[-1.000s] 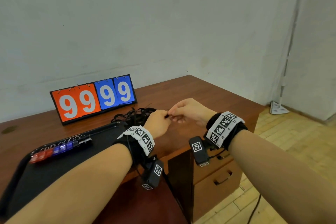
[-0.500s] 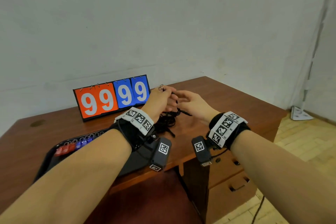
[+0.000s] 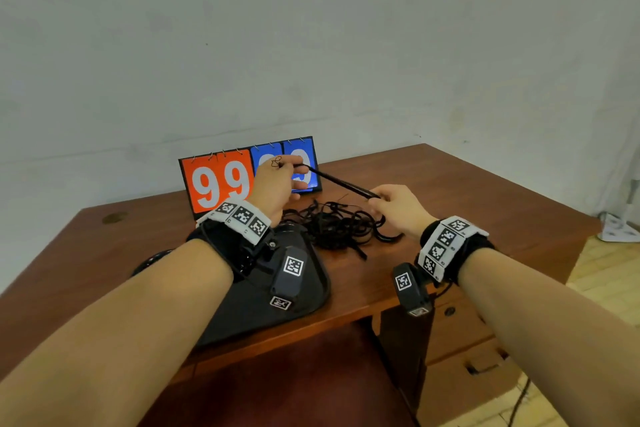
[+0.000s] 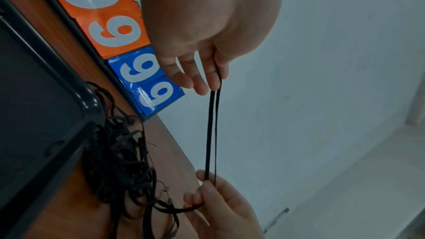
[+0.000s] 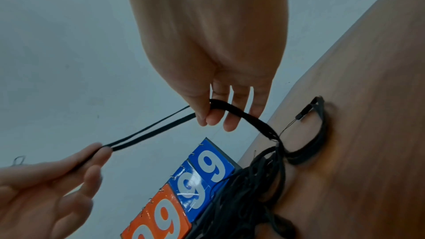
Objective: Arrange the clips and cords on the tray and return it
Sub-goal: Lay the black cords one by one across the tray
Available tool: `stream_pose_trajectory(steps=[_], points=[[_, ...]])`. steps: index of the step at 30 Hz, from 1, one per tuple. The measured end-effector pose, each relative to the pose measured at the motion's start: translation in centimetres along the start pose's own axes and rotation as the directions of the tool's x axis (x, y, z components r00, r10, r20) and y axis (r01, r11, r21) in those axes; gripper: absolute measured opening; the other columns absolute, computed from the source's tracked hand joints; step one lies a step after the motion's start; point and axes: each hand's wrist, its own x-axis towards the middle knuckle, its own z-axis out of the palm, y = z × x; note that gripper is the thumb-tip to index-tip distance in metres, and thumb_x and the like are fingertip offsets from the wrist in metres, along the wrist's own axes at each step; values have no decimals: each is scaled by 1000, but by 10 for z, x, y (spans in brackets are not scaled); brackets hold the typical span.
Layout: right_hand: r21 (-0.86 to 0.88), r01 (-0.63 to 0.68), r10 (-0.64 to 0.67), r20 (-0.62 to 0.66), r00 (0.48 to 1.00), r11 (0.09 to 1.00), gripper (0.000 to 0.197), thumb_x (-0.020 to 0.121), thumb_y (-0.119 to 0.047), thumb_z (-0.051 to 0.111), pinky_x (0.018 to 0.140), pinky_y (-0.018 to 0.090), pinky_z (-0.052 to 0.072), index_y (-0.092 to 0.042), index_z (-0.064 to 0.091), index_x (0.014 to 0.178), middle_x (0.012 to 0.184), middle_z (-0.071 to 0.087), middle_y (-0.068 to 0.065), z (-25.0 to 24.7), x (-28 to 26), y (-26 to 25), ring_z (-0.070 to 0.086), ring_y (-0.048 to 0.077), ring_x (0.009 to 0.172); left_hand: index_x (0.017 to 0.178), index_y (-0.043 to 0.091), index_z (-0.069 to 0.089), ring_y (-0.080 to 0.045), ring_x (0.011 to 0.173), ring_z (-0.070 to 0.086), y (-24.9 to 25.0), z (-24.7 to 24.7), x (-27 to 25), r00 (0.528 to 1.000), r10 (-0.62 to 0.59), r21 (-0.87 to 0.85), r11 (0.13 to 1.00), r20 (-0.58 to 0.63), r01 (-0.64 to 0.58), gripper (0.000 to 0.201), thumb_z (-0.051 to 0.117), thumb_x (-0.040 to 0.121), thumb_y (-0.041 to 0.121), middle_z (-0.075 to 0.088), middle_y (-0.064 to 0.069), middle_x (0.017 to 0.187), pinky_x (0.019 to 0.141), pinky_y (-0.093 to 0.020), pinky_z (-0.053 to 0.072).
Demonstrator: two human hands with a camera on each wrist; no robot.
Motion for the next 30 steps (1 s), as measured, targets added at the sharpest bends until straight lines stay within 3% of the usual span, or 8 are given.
stream_pose_trajectory(steps=[4,8,11,15,17,21,25,30], points=[[-20,-25,25,-33,999,999,16,96,-10,53,49,9,37,-7,69,95,77,67,7,-5,0,5,50,7,56,109,16,64,-15,66,63,-4,-14,4,997,-24,-41,999,-79,21,29,36,104,13,71,-4,104,57,-27,45],[-11,-33,32,-78,996,999,20,98,-14,52,45,9,37,-6,70,93,70,65,1,-8,2,7,50,-1,45,115,12,64,-15,63,63,-5,-27,9,988,-43,-78,996,-149,32,31,35,104,12,72,-3,100,57,-27,44],[21,-40,43,-120,992,999,25,99,-18,52,57,19,41,-3,70,91,68,66,2,-9,2,5,53,3,51,114,13,63,-16,64,63,-5,-40,10,983,-66,-114,992,-172,47,31,34,103,10,71,-6,103,58,-28,44],[70,-35,43,-115,992,997,22,100,-17,51,40,9,36,-5,69,95,70,64,9,-11,-6,-10,50,-1,39,115,12,63,-17,64,64,-3,-61,8,971,-82,-130,990,-226,54,32,34,102,9,71,-3,97,58,-29,45],[85,-30,39,-102,994,996,21,100,-16,51,45,10,41,-5,68,96,70,63,10,-10,-9,-20,53,0,44,112,12,63,-18,62,62,0,-75,3,962,-89,-149,988,-259,51,32,34,101,7,69,-4,94,55,-28,43],[159,-40,51,-68,996,986,19,98,-13,53,68,39,56,-1,68,98,65,60,11,-4,-18,-38,59,24,60,110,15,60,-18,61,61,0,-111,-10,934,-104,-152,987,-343,54,29,33,102,7,69,-6,93,50,-27,41],[216,-72,79,-23,997,974,14,98,-9,53,50,22,51,-3,66,101,65,57,9,5,-39,-63,56,17,56,110,13,59,-20,62,61,-5,-155,-25,908,-111,-123,990,-403,66,28,34,101,3,68,-9,95,39,-23,39],[256,-92,83,47,995,962,12,98,-10,54,54,25,50,-7,66,100,70,63,9,16,-63,-90,62,19,61,118,9,65,-20,55,49,-14,-207,-49,868,-91,35,992,-488,124,36,33,102,3,53,-9,71,48,-30,40]])
